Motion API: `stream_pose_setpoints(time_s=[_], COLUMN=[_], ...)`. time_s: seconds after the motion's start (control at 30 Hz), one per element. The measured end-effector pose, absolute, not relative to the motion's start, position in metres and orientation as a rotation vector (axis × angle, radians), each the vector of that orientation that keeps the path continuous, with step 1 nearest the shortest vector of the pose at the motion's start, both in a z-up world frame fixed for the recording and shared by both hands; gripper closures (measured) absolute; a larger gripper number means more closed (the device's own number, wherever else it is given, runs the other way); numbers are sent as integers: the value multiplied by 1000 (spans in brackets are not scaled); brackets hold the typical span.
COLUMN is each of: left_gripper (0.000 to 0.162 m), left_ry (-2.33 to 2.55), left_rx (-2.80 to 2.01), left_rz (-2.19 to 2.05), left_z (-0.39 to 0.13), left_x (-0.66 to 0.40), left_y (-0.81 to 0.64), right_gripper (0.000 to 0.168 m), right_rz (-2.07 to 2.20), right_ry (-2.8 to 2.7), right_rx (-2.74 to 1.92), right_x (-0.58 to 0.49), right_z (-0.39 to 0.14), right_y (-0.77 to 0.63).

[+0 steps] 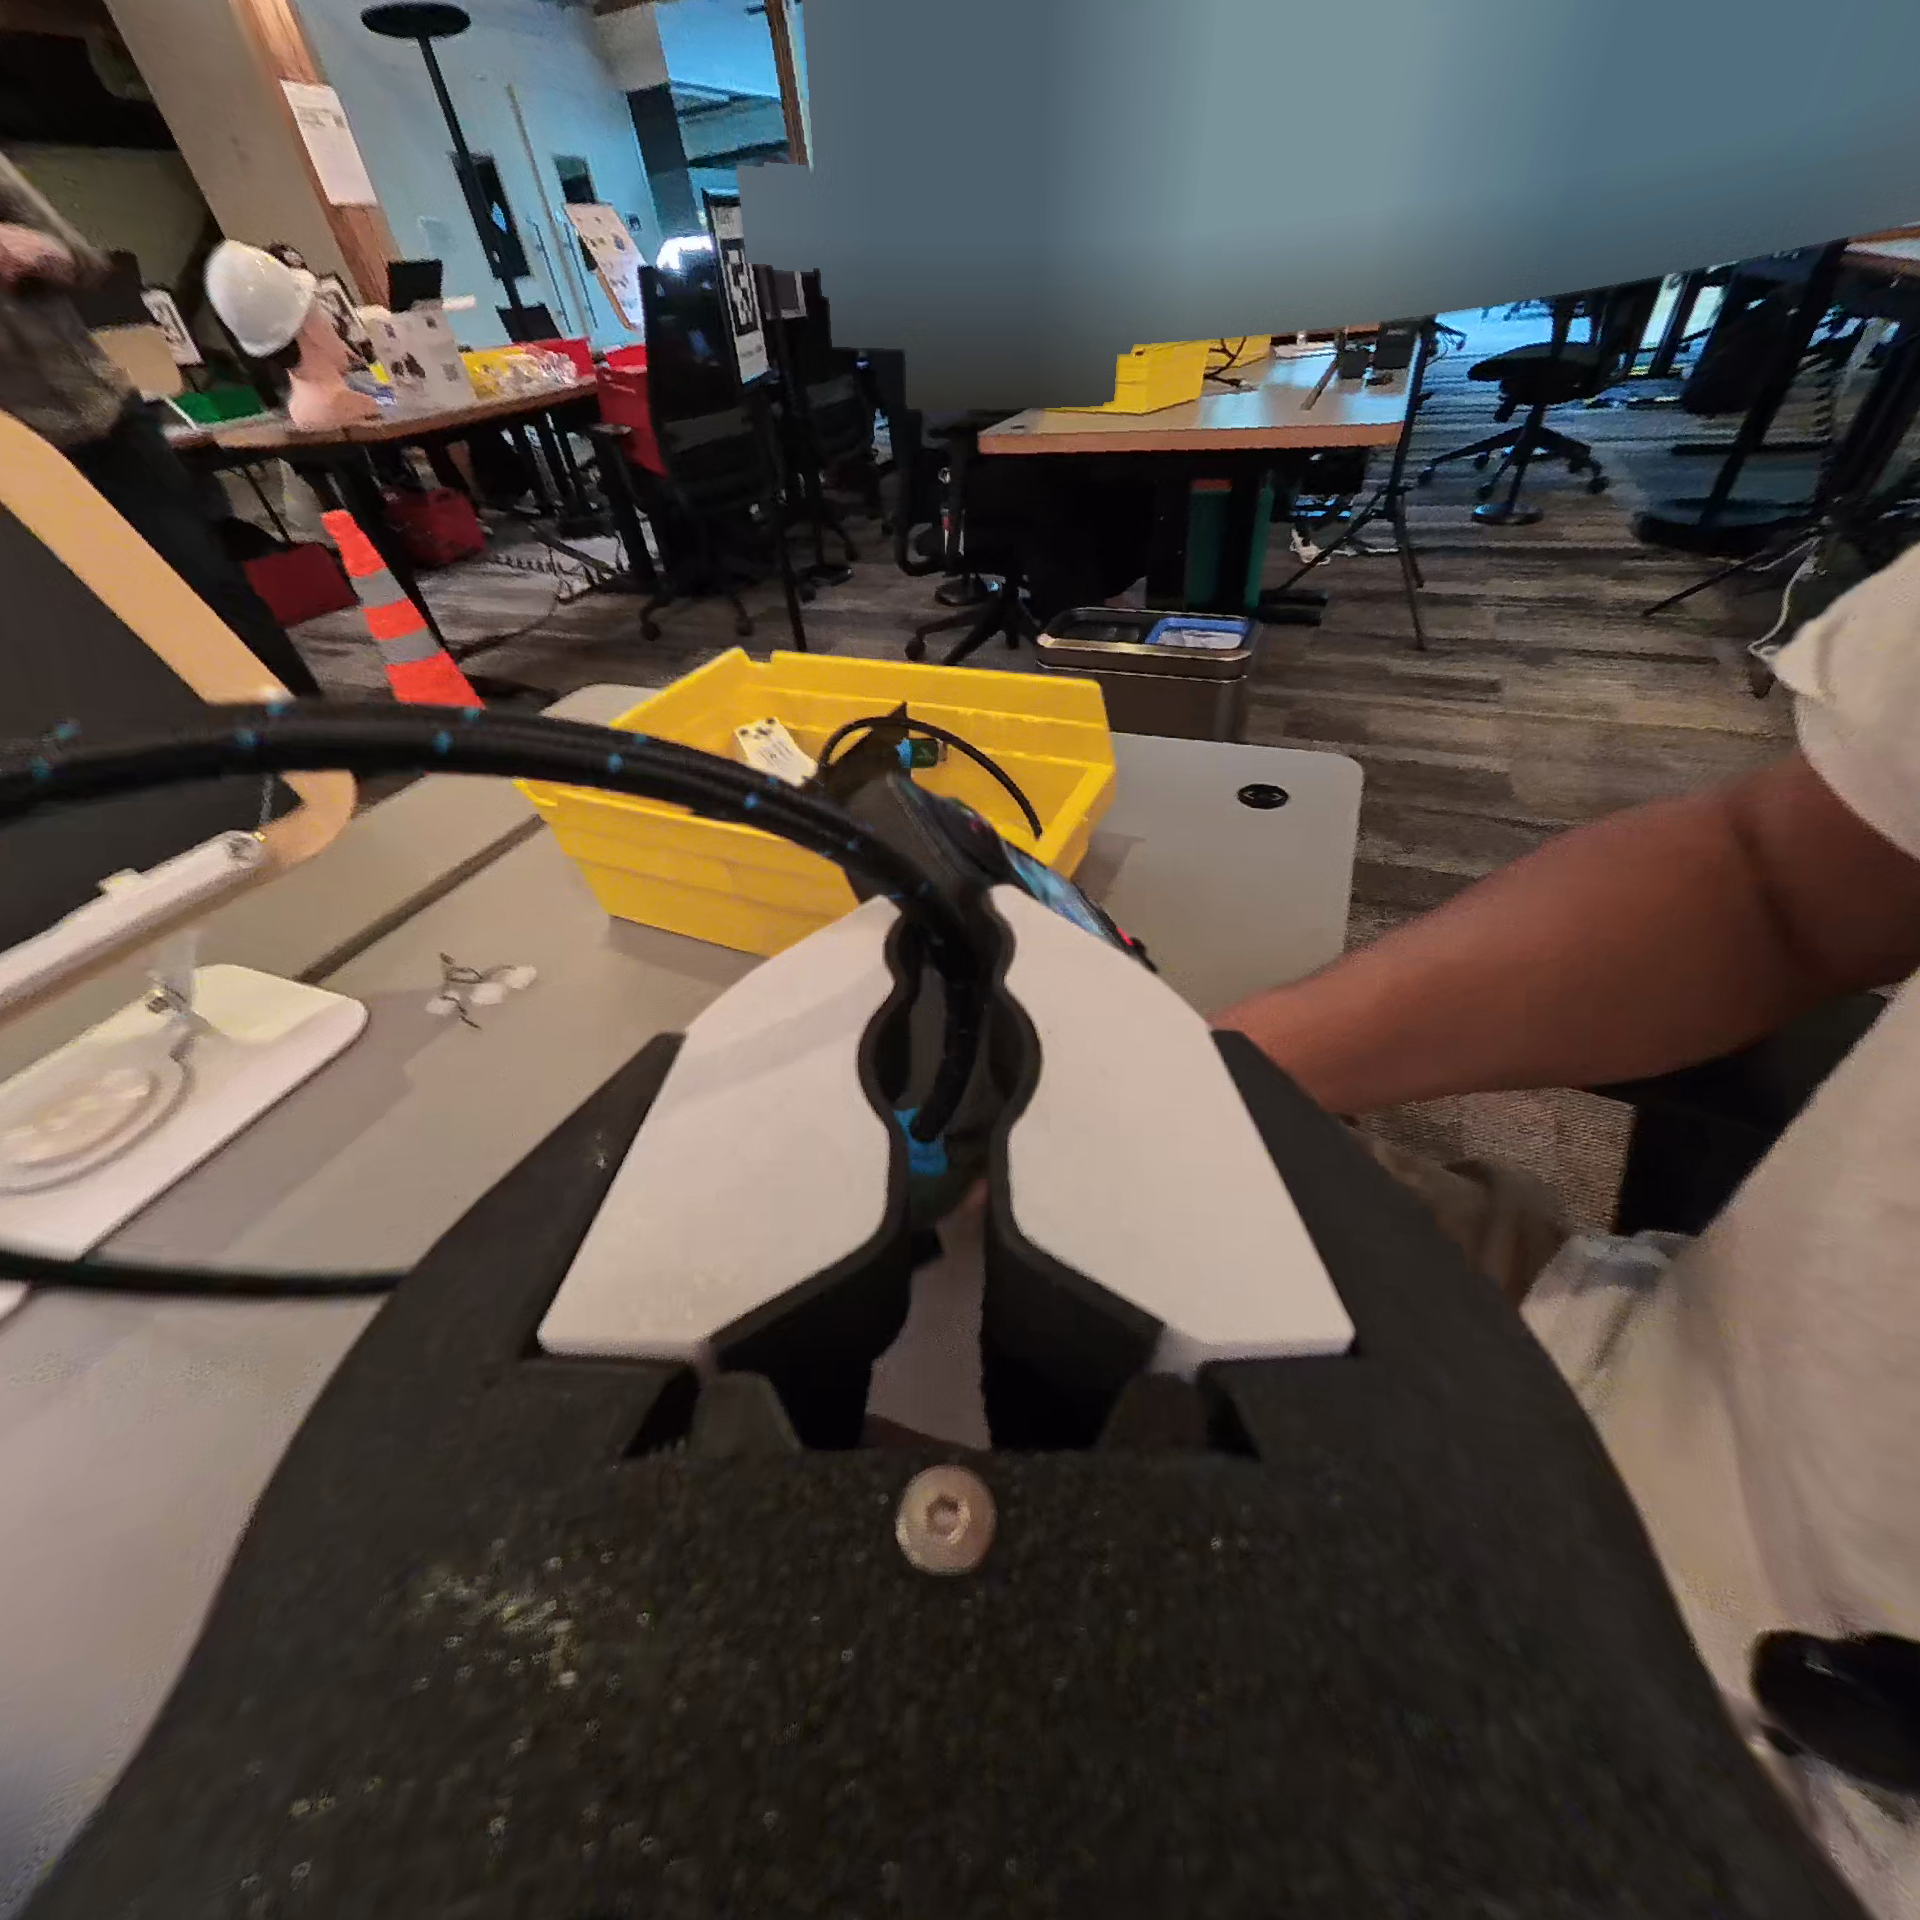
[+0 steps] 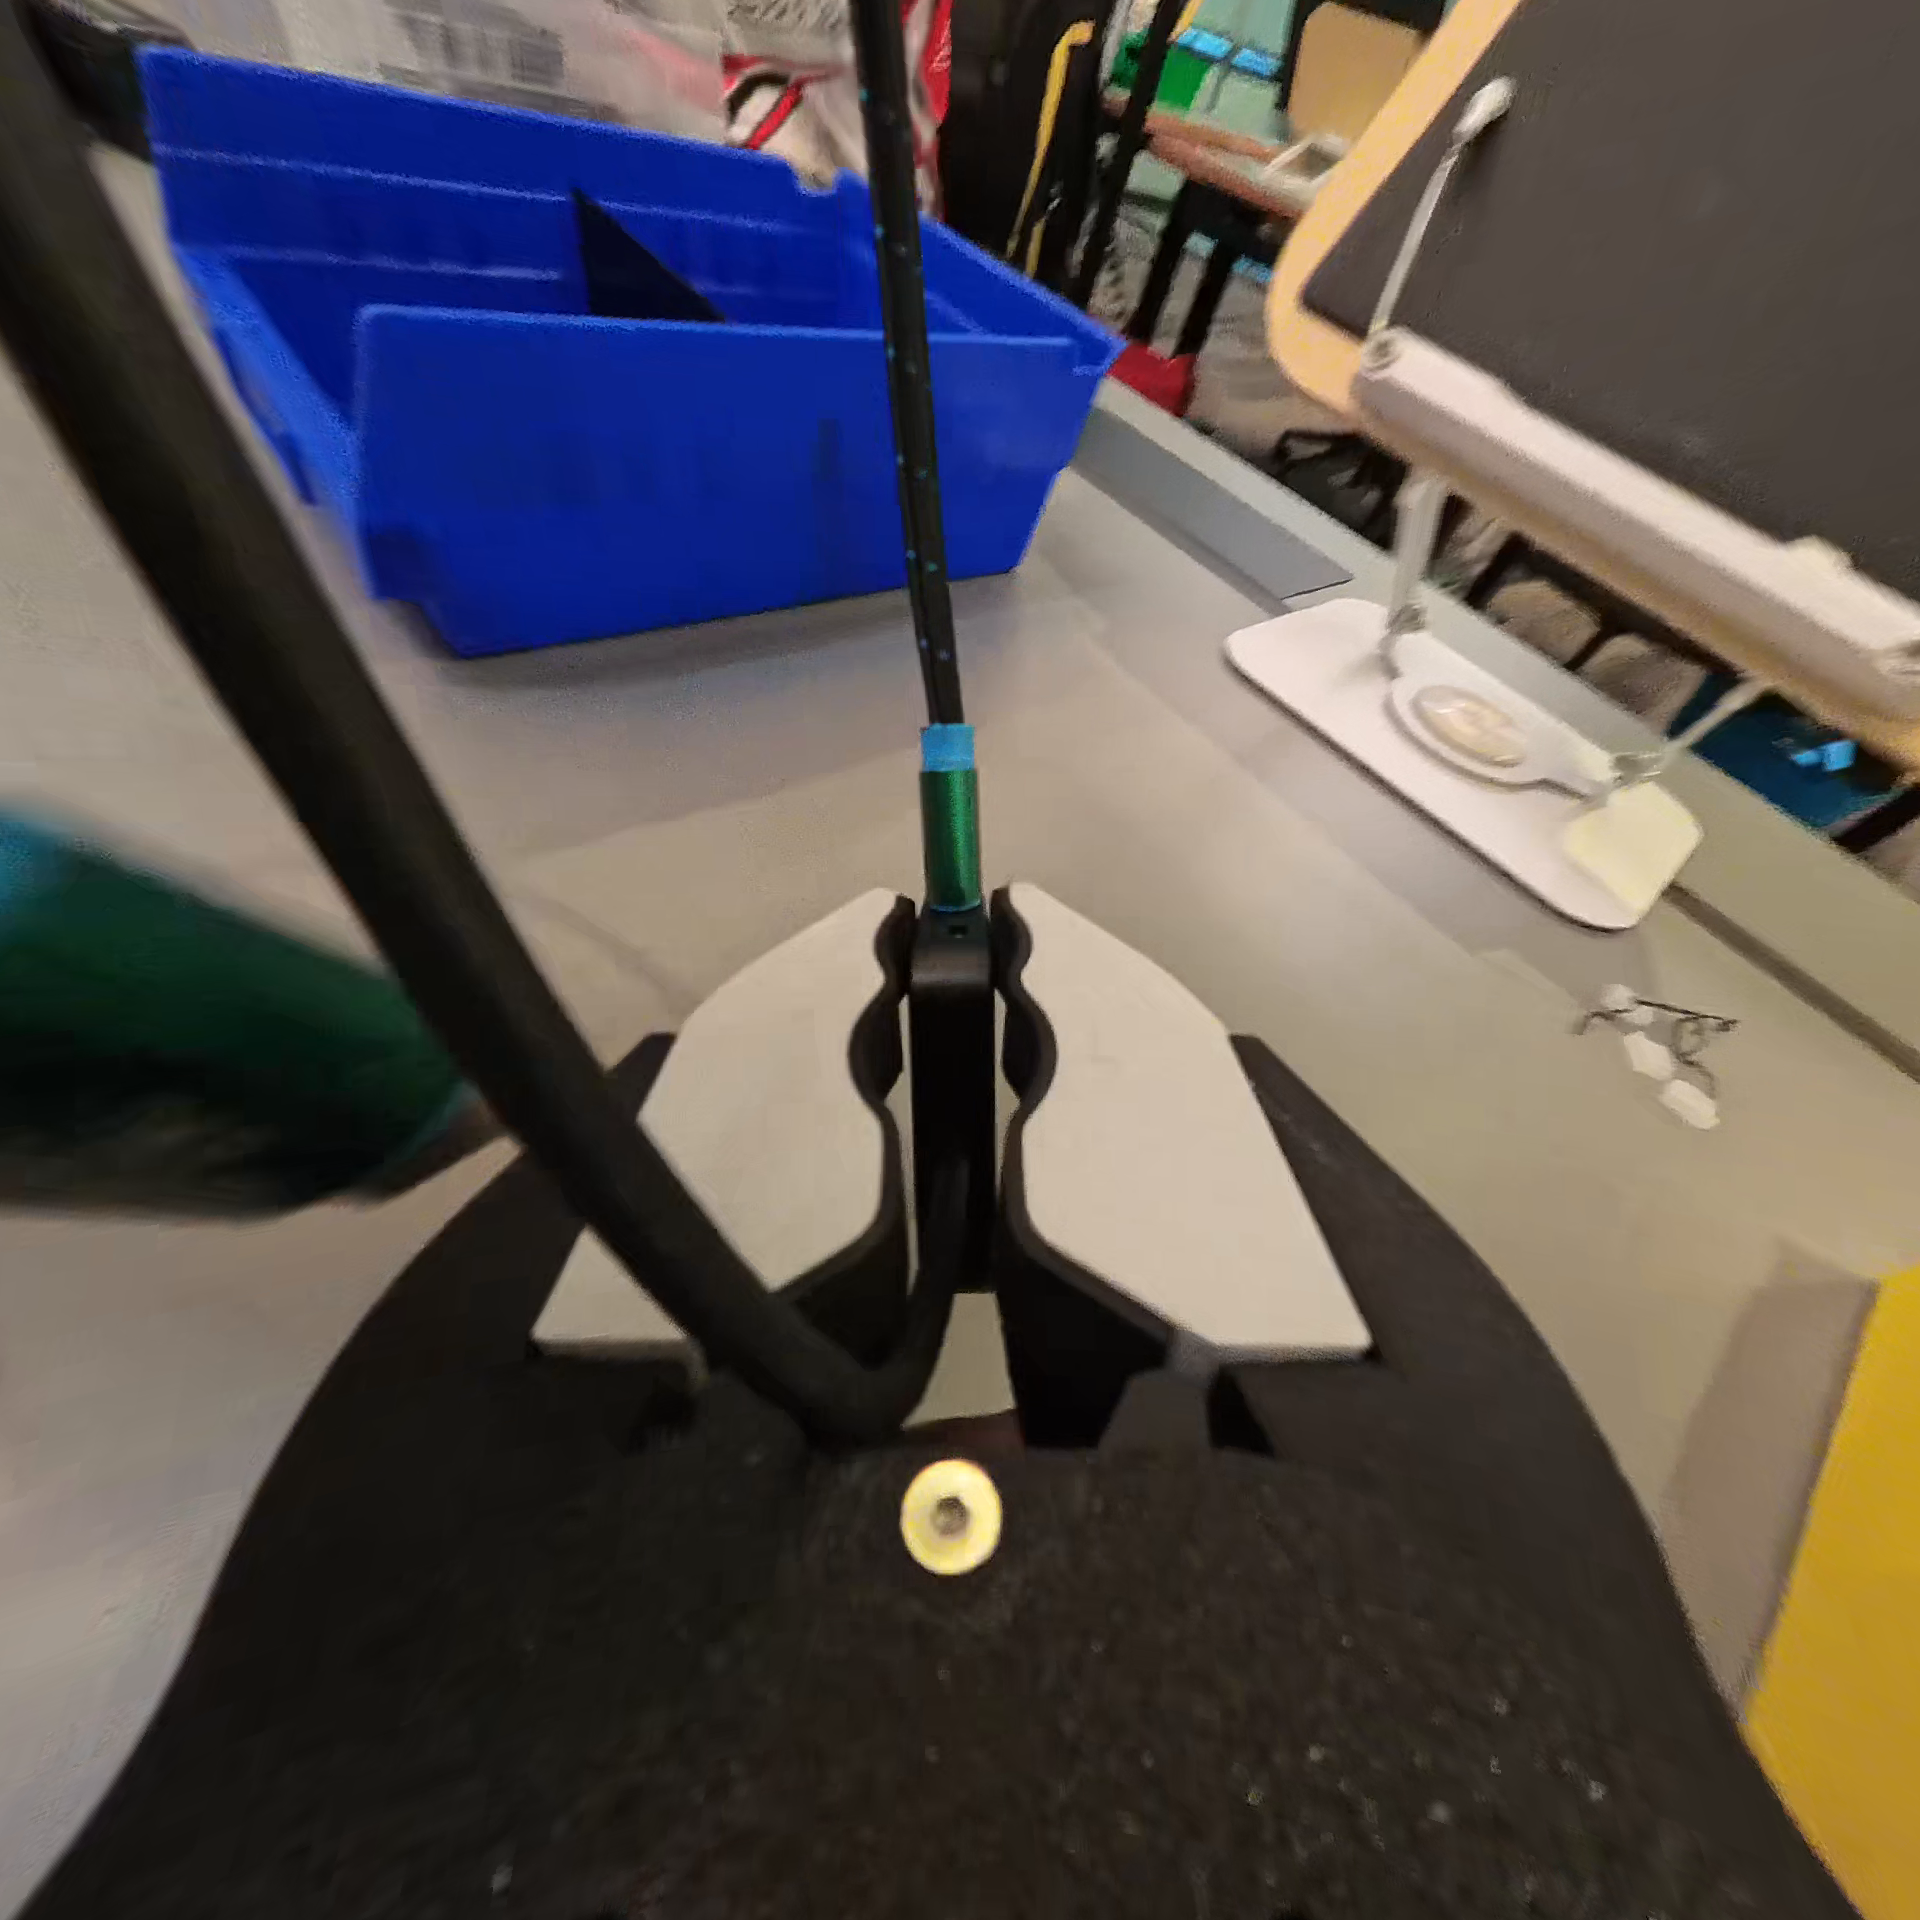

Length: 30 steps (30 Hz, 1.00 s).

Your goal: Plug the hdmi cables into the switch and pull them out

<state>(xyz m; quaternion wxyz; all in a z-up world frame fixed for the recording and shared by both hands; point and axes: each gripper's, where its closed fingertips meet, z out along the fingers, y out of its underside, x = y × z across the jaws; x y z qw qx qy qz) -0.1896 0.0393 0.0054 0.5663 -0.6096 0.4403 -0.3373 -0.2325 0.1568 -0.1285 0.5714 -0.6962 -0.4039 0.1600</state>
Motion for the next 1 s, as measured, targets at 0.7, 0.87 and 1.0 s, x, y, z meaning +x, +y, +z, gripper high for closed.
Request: stream_pose_setpoints(time_s=[0.7,0.87,1.0], left_gripper=[101,101,121], left_ry=[938,678,503], left_rx=[-1614,-1349,-1470], left_rz=[-1823,-2054,-1900], left_z=[-69,-29,-45], left_x=[-284,-332,-334], left_y=[-6,21,53], right_gripper=[155,155,155], right_rz=[94,230,414], right_ry=[-1004,-914,-867], right_rx=[-1089,-1060,-988], right_x=[-206,-196,-193], right_z=[-62,-39,-14], right_y=[115,103,79])
